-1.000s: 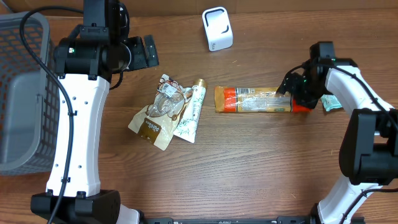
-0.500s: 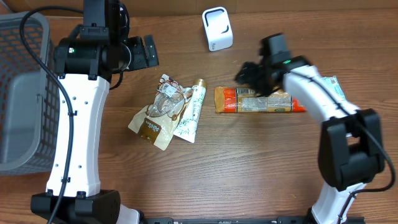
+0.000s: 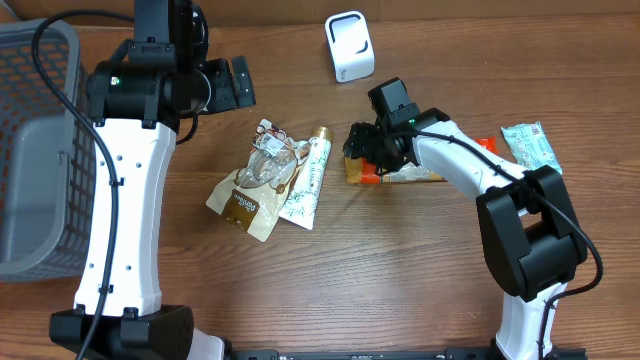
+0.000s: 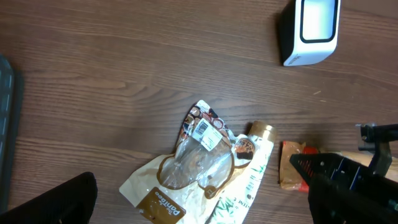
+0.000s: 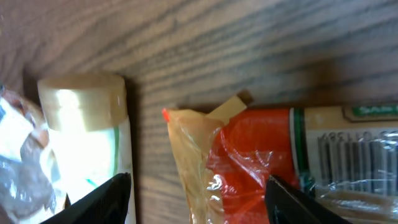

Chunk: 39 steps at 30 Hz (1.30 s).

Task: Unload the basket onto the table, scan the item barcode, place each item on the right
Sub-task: 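Turn the spaghetti pack with the right gripper and set it down diagonally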

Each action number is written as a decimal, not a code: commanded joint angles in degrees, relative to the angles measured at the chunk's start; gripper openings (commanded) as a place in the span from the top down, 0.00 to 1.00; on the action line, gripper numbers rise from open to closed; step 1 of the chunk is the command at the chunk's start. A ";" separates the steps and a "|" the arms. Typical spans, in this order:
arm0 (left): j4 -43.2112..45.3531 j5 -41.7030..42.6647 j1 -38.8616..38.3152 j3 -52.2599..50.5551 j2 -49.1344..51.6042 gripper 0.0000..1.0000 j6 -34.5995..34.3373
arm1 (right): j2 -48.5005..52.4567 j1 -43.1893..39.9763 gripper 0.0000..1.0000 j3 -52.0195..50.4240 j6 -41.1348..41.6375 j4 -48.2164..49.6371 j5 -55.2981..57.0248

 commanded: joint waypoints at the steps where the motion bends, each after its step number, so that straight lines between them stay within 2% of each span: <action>1: 0.04 -0.72 0.11 -0.37 -0.22 0.00 1.11 | 1.57 0.26 0.30 -0.70 -4.13 -3.54 -7.80; 10: 0.07 -0.72 0.11 -0.37 -0.22 0.00 1.11 | 1.57 -1.44 0.19 5.75 -21.99 -26.58 -7.89; 17: 0.07 -0.72 0.11 -0.37 -0.22 0.00 1.11 | -0.68 -7.34 0.19 10.84 -25.09 -34.75 -6.93; 21: 0.07 -0.72 0.11 -0.37 -0.22 0.00 1.11 | -5.79 -13.05 0.21 11.63 -21.40 -34.95 -7.17; 23: 0.04 -0.72 0.11 -0.37 -0.22 0.00 1.11 | -10.01 -19.15 0.22 11.56 -14.03 -36.04 -7.13; 29: 0.07 -0.72 0.11 -0.37 -0.22 0.00 1.11 | -11.89 -27.26 0.22 8.55 -6.95 -37.22 -4.74; 35: 0.04 -0.72 0.11 -0.37 -0.22 0.00 1.11 | -11.89 -28.79 0.22 -3.23 -3.43 -28.26 -4.39; 39: 0.07 -0.72 0.11 -0.37 -0.22 0.00 1.11 | -11.89 -28.79 0.28 -11.08 -3.21 -19.61 -9.57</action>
